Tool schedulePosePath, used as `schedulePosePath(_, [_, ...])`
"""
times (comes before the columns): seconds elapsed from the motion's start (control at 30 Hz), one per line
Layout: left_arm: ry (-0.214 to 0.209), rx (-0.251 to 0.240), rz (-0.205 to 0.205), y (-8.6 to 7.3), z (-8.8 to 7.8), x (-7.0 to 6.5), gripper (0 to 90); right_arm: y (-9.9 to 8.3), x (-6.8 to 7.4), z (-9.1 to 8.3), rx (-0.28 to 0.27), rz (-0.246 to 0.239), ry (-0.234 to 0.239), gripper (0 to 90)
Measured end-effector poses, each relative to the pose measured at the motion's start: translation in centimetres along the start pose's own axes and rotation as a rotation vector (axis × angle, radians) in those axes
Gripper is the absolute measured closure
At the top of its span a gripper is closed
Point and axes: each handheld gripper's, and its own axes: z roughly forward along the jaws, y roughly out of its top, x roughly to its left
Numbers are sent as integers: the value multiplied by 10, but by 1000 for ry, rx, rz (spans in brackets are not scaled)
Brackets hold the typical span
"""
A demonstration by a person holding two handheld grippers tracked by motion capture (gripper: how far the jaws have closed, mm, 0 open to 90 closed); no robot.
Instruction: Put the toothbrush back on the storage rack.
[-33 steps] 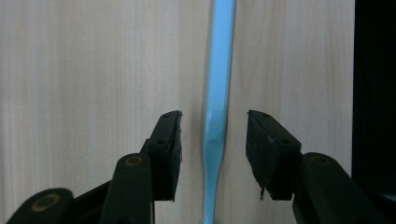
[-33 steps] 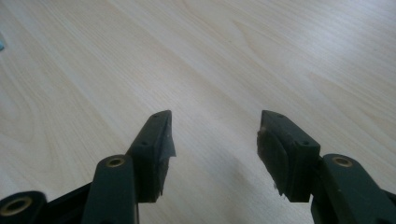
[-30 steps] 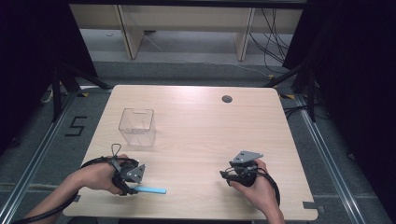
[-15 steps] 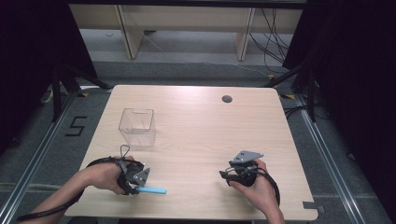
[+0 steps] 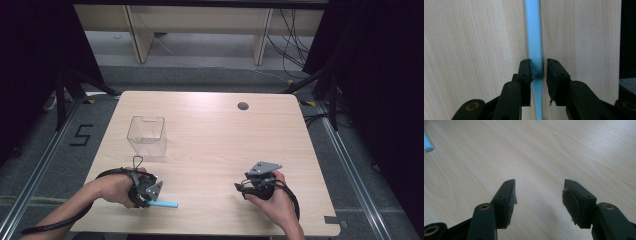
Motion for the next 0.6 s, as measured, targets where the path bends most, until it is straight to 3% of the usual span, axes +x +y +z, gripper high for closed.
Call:
schedulePosePath(0.43, [9,24,11,2,3,0,744,0,1,0,6,-2,0,442])
schedulePosePath(0.47, [3,3,-14,2,5,-2,744,0,1,0,4,-4,1,443])
schedulePosePath(0.57, [3,3,-14,2,5,-2,753,0,1,0,5,-4,0,443])
schedulePosePath(0.6, [2,25,9,2,4,0,756,0,1,0,6,-4,1,442])
